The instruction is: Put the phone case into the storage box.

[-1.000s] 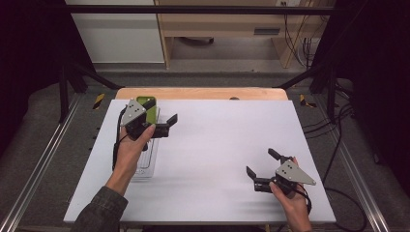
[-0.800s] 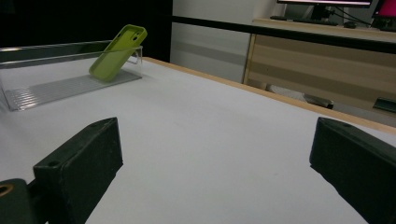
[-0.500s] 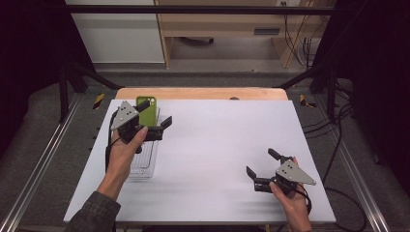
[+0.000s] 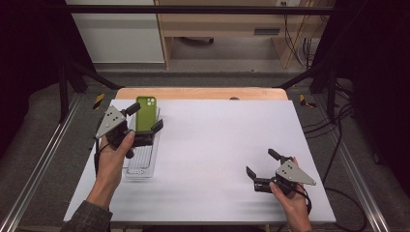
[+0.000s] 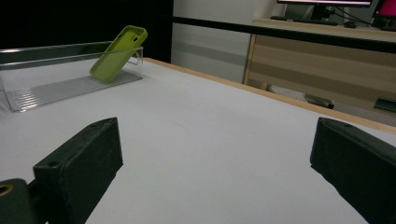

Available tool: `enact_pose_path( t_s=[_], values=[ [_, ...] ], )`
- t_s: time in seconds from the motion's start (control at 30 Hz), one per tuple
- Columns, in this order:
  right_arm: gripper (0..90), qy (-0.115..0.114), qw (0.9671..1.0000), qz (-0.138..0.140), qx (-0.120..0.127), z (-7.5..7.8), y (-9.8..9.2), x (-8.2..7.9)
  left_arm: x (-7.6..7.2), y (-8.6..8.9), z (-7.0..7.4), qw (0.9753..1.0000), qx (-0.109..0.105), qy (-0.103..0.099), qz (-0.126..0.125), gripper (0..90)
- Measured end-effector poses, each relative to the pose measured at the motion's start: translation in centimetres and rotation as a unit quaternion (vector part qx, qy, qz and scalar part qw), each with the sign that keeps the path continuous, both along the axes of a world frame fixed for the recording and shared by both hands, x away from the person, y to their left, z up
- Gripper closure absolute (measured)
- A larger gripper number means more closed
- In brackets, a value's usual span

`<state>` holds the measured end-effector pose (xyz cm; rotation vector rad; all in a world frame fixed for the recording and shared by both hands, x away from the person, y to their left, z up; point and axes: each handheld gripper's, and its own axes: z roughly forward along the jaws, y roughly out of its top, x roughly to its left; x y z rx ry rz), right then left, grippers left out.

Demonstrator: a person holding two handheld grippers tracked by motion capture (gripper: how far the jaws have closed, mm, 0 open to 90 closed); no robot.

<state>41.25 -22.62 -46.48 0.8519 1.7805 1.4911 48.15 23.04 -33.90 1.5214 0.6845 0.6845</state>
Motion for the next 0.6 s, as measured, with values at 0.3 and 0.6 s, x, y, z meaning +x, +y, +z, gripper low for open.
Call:
enact_pose_path(
  t_s=[0.3,0.6],
  values=[
    [2.4,0.000,1.0000,-0.001,-0.001,0.0,-0.1,0.0,-1.5,1.4,-0.5,0.9999,0.012,-0.003,0.005,0.9],
    [2.3,-0.001,1.0000,-0.003,0.000,0.1,-0.2,-0.1,-2.8,2.2,-1.3,0.9996,0.026,-0.011,0.009,0.8]
  ],
)
